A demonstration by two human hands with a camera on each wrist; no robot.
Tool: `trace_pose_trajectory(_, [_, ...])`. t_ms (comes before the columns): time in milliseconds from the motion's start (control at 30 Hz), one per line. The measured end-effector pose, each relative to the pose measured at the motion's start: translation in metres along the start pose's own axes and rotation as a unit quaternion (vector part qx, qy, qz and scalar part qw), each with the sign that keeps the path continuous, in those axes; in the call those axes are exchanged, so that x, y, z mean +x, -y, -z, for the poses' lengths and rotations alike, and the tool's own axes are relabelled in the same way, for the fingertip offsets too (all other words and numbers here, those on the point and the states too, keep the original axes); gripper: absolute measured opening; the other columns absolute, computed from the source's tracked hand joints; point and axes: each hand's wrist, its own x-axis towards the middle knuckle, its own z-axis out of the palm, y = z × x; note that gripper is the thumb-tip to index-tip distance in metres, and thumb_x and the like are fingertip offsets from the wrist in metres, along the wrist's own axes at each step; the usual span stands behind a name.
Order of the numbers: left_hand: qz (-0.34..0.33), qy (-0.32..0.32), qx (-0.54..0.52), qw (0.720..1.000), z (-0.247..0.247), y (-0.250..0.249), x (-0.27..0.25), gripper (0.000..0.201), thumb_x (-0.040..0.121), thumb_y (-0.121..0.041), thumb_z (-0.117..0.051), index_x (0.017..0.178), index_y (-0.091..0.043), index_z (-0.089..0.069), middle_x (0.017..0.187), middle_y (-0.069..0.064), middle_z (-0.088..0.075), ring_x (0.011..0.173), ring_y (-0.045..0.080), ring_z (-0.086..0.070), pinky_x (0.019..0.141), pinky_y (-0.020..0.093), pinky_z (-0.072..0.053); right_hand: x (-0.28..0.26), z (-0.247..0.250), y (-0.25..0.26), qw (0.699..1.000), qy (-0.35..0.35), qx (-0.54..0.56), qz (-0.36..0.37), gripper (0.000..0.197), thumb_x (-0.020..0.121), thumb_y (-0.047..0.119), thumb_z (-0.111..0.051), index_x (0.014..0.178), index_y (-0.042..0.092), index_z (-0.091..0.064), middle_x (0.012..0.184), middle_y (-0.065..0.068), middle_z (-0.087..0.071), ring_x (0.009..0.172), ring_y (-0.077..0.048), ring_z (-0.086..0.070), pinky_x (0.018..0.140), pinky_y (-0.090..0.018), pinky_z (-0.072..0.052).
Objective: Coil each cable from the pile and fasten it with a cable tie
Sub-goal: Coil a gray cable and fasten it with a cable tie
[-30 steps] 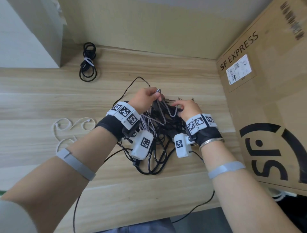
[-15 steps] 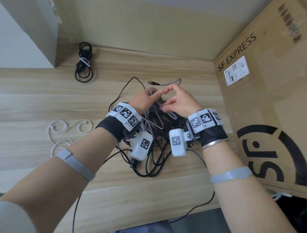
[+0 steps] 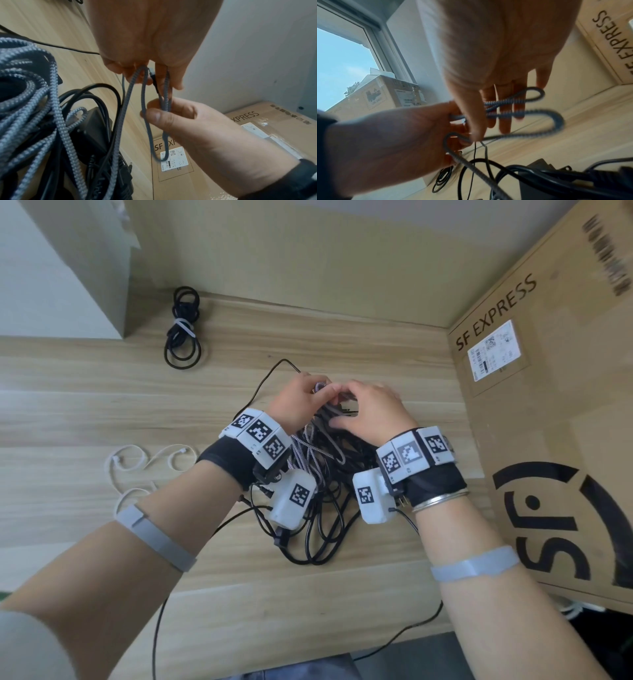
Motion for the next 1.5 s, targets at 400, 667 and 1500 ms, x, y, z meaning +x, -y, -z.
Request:
trace_pose_trajectory(400, [0.044,-0.02,-0.072,0.996,0.005,0.008,-0.008,0.017,0.091,-0.017,-0.056,0.074,-0.018,-0.053,0.066,-0.002,-0.061,0.059,0.008,-0.057,0.061,0.021,-0.05,-0.011,-0.005,0.0,0.99,0.035,0.131,-0.028,0.033,0.099,0.034,-0.038,0.118,0.013,-0.056,0.098,-0.006,-0.063,0.09,-0.023,-0.059,0.072,-0.028,-0.037])
trace_pose_trajectory(667, [0.045,-0.063,-0.055,0.995,0.005,0.006,-0.011,0.02,0.092,-0.034,-0.051,0.076,-0.026,-0.043,0.072,-0.004,-0.053,0.064,0.015,-0.055,0.07,0.04,-0.053,-0.015,-0.011,0.001,0.99,0.007,0.142,-0.02,0.007,0.089,0.027,-0.06,0.089,0.02,-0.058,0.068,0.011,-0.05,0.073,-0.015,-0.05,0.053,-0.02,-0.031])
trace_pose_trajectory(1500, [0.019,0.056,0.134,0.989,-0.01,0.014,-0.016,0.052,0.083,-0.006,-0.055,0.126,-0.034,-0.053,0.132,-0.005,-0.054,0.129,0.016,-0.04,0.111,0.044,-0.024,-0.017,-0.034,-0.012,0.951,-0.01,0.293,-0.1,0.022,0.098,0.017,-0.027,0.094,0.016,-0.049,0.07,0.004,-0.048,0.069,-0.018,-0.048,0.07,-0.031,-0.04])
